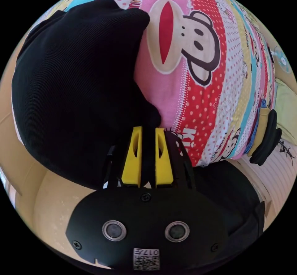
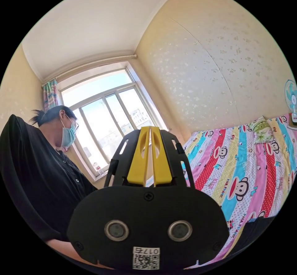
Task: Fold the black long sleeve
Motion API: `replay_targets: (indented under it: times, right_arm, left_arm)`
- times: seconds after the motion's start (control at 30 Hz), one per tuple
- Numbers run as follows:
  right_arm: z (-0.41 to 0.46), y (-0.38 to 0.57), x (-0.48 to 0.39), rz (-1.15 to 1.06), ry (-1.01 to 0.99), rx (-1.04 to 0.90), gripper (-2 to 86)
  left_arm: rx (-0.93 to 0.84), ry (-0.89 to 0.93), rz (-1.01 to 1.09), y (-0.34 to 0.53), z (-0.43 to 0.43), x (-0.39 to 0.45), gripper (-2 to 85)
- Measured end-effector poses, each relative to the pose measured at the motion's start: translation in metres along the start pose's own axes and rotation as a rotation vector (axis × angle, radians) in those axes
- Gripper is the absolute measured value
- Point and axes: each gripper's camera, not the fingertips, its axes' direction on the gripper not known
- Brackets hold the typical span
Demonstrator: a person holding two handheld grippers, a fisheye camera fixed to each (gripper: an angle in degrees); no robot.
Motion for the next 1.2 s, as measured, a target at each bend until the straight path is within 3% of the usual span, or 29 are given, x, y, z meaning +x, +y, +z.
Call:
replay_targets:
  times: [0.13, 0.17, 0.23, 0.3, 0.37, 0.5, 0.67, 0.77, 0.9, 1.0, 1.2]
  right_arm:
    - [-0.071, -0.001, 0.027, -0.006, 0.037, 0.043, 0.5]
    - [-0.083, -0.001, 0.031, -0.006, 0.038, 0.053, 0.5]
    - [-0.132, 0.003, 0.045, -0.014, 0.038, 0.110, 0.5]
    - [-0.171, 0.010, 0.055, -0.019, 0.046, 0.168, 0.5]
    - [-0.208, 0.021, 0.062, -0.032, 0.068, 0.225, 0.5]
    - [-0.272, 0.046, 0.073, -0.070, 0.210, 0.262, 0.6]
    - [-0.300, 0.064, 0.094, -0.091, 0.191, 0.305, 1.2]
    - [-0.294, 0.067, 0.106, -0.117, 0.116, 0.335, 2.4]
    - [-0.258, 0.068, 0.111, -0.191, 0.058, 0.223, 5.3]
    - [-0.225, 0.073, 0.105, -0.263, 0.042, 0.105, 6.7]
    - [-0.183, 0.099, 0.104, -0.265, -0.020, 0.015, 9.6]
  left_arm:
    - [0.077, 0.339, 0.061, 0.035, -0.001, -0.022, 3.6]
    - [0.131, 0.514, 0.069, 0.056, -0.003, -0.035, 3.3]
    - [0.308, 0.795, 0.113, 0.101, -0.016, -0.052, 2.9]
    - [0.615, 1.029, 0.181, 0.179, -0.041, -0.071, 2.4]
    - [0.805, 1.096, 0.236, 0.238, -0.063, -0.081, 2.1]
    - [1.210, 1.039, 0.404, 0.356, -0.124, -0.089, 1.9]
    - [1.337, 1.027, 0.922, 0.420, -0.202, -0.029, 1.5]
    - [1.394, 1.187, 1.295, 0.446, -0.231, 0.030, 1.3]
    - [1.253, 1.786, 1.714, 0.440, -0.238, 0.113, 1.2]
    - [1.005, 1.987, 1.832, 0.442, -0.235, 0.191, 1.2]
    - [0.519, 2.111, 1.961, 0.472, -0.180, 0.347, 1.3]
